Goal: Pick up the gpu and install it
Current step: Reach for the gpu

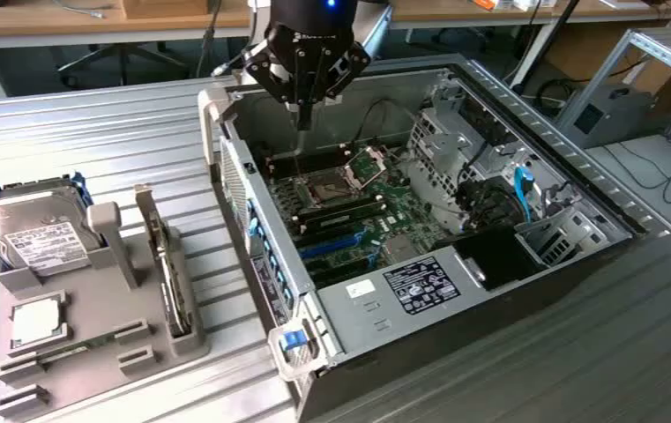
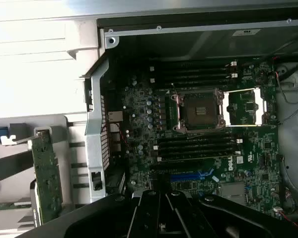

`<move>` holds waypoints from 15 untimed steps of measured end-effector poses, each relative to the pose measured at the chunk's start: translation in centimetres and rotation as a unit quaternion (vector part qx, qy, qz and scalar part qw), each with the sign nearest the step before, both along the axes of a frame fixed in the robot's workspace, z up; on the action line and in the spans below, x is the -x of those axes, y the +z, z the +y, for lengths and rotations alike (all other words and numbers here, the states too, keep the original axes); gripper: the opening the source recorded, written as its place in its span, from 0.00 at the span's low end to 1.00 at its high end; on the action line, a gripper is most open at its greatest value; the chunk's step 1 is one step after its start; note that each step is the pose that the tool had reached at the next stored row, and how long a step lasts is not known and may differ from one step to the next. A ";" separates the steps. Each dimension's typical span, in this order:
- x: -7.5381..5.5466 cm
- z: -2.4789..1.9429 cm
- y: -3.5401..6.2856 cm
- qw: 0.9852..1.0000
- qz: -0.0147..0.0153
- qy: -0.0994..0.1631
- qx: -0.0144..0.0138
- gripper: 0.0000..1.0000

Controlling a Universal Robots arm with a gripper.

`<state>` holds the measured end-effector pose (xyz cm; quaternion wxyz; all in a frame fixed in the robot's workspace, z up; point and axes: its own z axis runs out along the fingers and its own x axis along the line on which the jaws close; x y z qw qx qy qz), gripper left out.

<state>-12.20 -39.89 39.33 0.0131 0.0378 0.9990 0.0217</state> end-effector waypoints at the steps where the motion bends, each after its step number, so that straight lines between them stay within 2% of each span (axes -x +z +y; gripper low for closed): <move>1: 0.0 0.00 0.00 1.000 0.000 0.000 0.000 0.11; 15: 0.5 0.00 0.00 1.000 0.000 0.000 0.000 0.11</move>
